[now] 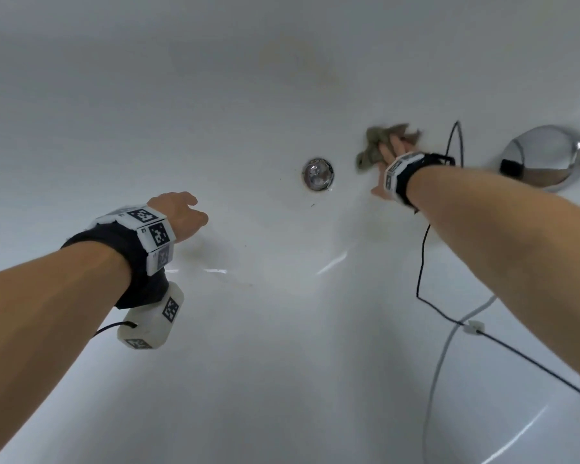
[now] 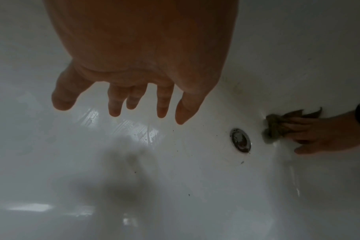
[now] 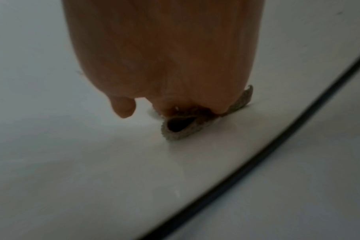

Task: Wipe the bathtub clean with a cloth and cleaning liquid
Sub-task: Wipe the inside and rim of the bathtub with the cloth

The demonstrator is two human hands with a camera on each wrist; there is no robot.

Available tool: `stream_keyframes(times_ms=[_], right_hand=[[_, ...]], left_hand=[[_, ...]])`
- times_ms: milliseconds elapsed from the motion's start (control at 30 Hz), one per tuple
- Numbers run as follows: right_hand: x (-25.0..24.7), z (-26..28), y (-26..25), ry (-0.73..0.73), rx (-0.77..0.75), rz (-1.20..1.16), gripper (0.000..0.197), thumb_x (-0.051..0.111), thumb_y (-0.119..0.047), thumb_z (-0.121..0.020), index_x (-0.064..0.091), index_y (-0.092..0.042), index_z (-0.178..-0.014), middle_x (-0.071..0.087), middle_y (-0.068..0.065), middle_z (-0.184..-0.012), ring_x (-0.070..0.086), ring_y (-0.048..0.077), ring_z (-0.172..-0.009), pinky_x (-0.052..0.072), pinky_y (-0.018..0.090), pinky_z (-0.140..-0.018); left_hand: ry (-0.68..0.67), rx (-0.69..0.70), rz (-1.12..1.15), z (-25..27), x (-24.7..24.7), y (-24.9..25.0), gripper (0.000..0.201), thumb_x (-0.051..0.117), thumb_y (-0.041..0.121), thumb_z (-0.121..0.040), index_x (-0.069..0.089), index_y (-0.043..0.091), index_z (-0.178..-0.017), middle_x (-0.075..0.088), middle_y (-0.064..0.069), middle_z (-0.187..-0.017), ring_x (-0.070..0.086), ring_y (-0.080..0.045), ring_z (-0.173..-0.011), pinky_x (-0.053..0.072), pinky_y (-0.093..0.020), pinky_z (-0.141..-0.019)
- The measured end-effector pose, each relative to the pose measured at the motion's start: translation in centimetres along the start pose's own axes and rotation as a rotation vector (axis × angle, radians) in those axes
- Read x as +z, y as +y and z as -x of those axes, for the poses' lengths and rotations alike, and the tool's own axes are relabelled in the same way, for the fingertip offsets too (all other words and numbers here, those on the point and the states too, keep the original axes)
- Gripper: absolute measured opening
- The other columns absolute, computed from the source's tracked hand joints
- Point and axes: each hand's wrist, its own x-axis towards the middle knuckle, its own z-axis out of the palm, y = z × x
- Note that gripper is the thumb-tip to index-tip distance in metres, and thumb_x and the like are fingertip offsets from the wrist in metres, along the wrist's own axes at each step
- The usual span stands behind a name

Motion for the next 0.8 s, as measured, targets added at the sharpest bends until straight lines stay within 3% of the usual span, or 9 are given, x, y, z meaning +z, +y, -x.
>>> stream_keyframes(times_ms=[100,233,467,600,800], right_hand=[[-0.8,-2.2,0.5,0.019,0.032,-0.014,0.080,0.022,-0.058,-0.096,-0.004,-0.011,-0.155,-0.023,0.012,-0.159,-0.023,0.036,-0.145,0.003,0.058,-0.118],[0.6,-2.9,-1.4,-0.051,0.035,0.021,0.084,0.028,-0.053,-0.094,-0.012,-0.008,-0.153,-0.023,0.014,-0.159,-0.021,0.040,-0.145,-0.002,0.055,-0.119],[3.4,-2.6,-5.5,-0.106,-0.015,-0.292,0.095,0.042,-0.059,-0.086,-0.015,-0.022,-0.152,-0.024,0.005,-0.159,-0.017,0.039,-0.146,0.007,0.063,-0.116],[3.4,-0.7,-11.3,-0.147,-0.085,-0.558,0.096,0.056,-0.043,-0.087,-0.011,-0.027,-0.153,-0.025,0.003,-0.159,-0.015,0.043,-0.145,0.004,0.058,-0.118],[5.4,1.8,-14.4,-0.183,-0.163,-0.539,0.102,0.060,-0.039,-0.083,-0.014,-0.028,-0.153,-0.025,0.001,-0.159,-0.014,0.042,-0.146,0.010,0.062,-0.116]], left_hand=[[0.001,-0.007,-0.003,-0.2,-0.6,-0.5,0.050,0.049,0.034,-0.096,0.041,0.021,-0.144,0.037,-0.005,-0.151,0.037,-0.027,-0.135,0.032,-0.034,-0.106],[0.011,-0.008,0.003,-0.6,-1.2,-1.4,0.051,0.049,0.034,-0.096,0.040,0.021,-0.144,0.036,-0.004,-0.151,0.037,-0.027,-0.136,0.032,-0.034,-0.106],[-0.022,-0.036,0.026,-0.9,-1.0,-3.7,0.052,0.049,0.033,-0.096,0.039,0.020,-0.146,0.034,-0.004,-0.153,0.034,-0.027,-0.138,0.030,-0.034,-0.109],[-0.027,-0.032,0.022,-0.6,-1.0,-4.3,0.053,0.048,0.033,-0.097,0.038,0.019,-0.146,0.034,-0.004,-0.153,0.033,-0.027,-0.139,0.029,-0.035,-0.110],[-0.018,-0.030,0.001,-0.2,-0.8,-4.9,0.054,0.048,0.033,-0.096,0.037,0.020,-0.147,0.032,-0.004,-0.154,0.032,-0.028,-0.140,0.028,-0.035,-0.111]])
